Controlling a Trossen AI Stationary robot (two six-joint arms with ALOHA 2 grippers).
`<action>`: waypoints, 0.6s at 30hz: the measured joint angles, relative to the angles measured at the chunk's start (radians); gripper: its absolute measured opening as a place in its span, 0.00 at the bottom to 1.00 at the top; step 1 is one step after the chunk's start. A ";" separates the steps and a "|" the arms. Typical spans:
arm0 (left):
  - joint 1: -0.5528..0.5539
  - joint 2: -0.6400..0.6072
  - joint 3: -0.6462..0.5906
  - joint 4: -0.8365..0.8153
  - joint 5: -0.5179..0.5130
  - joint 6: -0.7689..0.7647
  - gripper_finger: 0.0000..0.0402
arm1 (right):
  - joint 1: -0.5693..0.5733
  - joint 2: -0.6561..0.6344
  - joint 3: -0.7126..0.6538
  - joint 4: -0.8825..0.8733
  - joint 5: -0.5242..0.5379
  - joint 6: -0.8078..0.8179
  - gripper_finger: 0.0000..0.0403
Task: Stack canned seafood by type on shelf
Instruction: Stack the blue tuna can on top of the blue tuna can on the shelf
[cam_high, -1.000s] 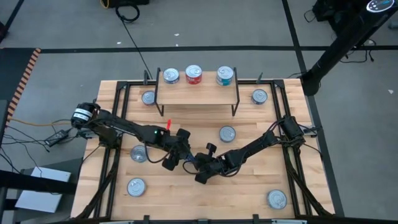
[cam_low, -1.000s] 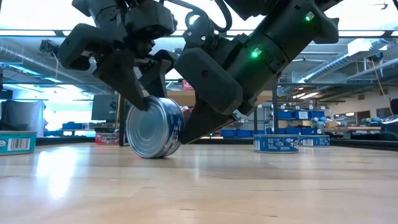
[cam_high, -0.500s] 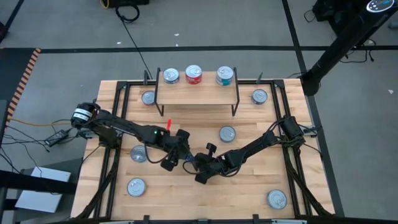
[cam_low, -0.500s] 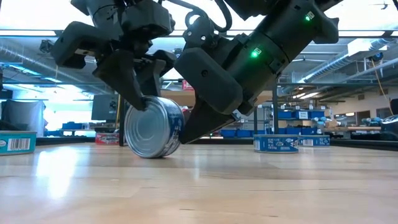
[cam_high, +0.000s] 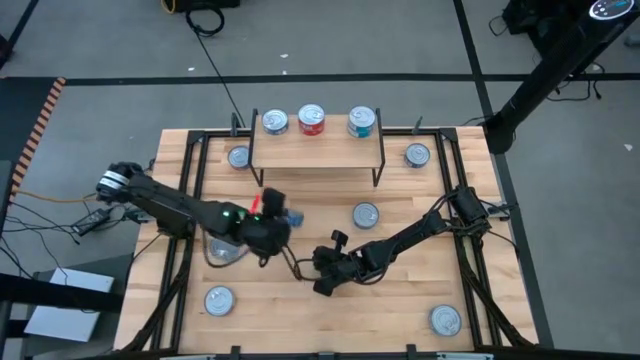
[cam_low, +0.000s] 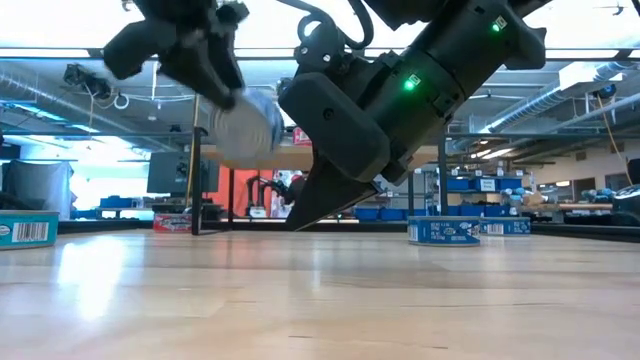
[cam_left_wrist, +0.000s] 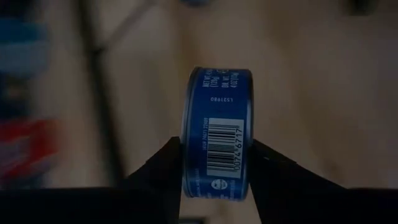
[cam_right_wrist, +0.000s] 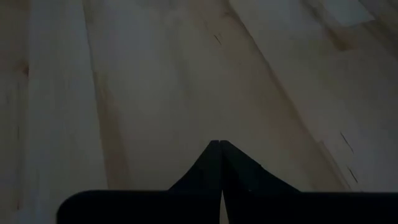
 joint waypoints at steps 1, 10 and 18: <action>-0.003 -0.025 0.000 -0.014 -0.057 -0.009 0.37 | 0.000 0.000 0.000 0.000 0.000 0.000 0.03; 0.031 -0.179 0.000 -0.024 -0.469 0.000 0.37 | 0.000 0.000 0.000 0.011 0.000 0.000 0.03; 0.225 -0.169 0.000 0.104 -0.533 0.139 0.37 | 0.000 0.000 0.000 0.020 0.000 0.000 0.03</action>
